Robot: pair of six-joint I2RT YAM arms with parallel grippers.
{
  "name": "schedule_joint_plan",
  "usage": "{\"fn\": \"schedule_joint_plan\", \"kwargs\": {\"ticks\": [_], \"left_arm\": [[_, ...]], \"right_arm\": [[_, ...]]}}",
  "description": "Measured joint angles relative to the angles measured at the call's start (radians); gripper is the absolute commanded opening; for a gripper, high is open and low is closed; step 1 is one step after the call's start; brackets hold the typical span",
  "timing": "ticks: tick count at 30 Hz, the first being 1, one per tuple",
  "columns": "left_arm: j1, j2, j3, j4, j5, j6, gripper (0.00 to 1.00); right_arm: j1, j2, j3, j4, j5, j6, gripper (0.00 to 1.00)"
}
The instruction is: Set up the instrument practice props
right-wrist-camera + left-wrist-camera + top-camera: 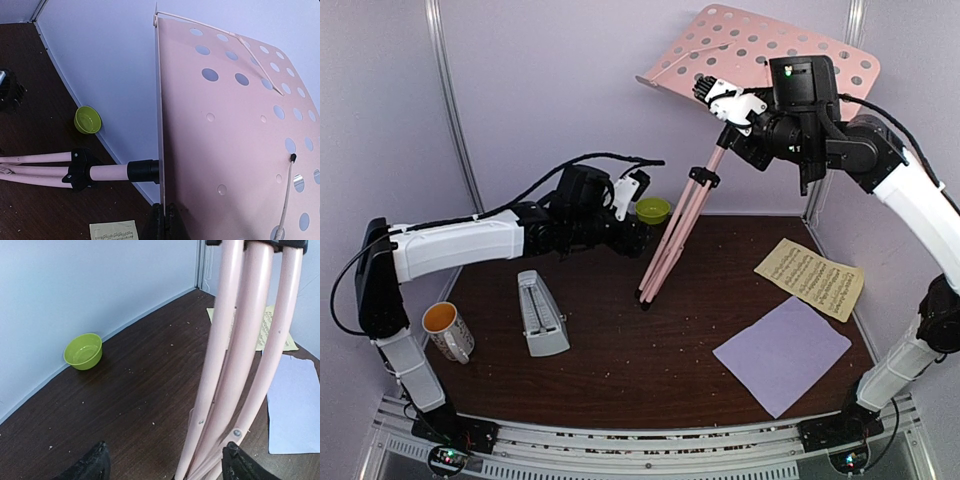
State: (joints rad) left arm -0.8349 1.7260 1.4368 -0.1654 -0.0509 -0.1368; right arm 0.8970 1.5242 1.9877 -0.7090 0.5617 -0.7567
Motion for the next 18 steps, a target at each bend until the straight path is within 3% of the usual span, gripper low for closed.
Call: {"fn": "schedule_joint_plan", "kwargs": {"ticks": [11, 18], "left_arm": [[-0.030, 0.130, 0.170, 0.027, -0.089, 0.042, 0.69], [-0.046, 0.143, 0.199, 0.029, -0.156, 0.066, 0.66]], "right_arm": [[0.075, 0.000, 0.007, 0.063, 0.064, -0.038, 0.00], [0.102, 0.000, 0.007, 0.085, 0.095, -0.048, 0.00]]}}
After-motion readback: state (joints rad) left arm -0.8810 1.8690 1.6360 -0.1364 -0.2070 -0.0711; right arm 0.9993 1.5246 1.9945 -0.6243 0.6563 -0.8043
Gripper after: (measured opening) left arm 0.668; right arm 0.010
